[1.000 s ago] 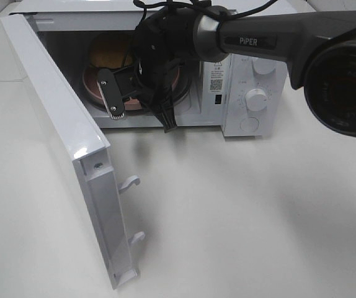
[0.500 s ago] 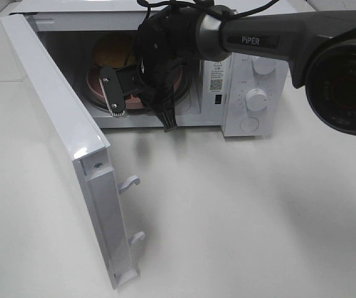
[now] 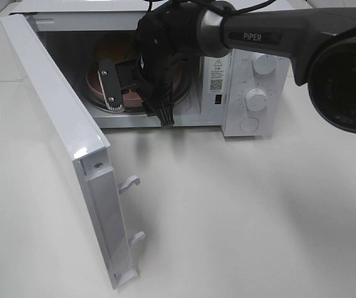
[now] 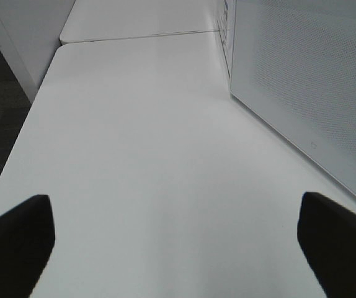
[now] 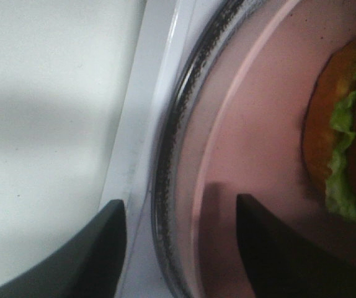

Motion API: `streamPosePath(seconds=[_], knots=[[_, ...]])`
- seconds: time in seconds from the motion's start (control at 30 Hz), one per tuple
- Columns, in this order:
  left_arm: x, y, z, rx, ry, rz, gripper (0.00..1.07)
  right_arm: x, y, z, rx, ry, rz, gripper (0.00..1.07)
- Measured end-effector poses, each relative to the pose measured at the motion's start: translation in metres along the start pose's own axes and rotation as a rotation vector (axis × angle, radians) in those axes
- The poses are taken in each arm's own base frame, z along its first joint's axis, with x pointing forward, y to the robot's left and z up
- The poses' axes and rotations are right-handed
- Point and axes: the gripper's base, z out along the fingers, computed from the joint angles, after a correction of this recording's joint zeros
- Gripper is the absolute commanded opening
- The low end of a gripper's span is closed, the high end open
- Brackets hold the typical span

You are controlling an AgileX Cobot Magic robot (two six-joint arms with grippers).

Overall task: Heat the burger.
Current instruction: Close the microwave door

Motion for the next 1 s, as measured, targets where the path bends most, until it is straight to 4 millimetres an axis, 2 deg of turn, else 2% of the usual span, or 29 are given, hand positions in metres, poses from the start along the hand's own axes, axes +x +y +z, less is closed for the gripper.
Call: streamPosePath(seconds=[0.13, 0.6, 1.0], knots=[[0.000, 0.000, 0.000, 0.000, 0.000, 0.000, 1.01, 0.001, -0.004, -0.011, -0.005, 0.000, 0.042, 0.67], [0.000, 0.000, 0.000, 0.000, 0.000, 0.000, 1.01, 0.004, 0.005, -0.014, -0.111, 0.040, 0.063, 0.67], [0.000, 0.000, 0.000, 0.000, 0.000, 0.000, 1.01, 0.007, 0.003, -0.030, -0.140, 0.049, 0.077, 0.67]])
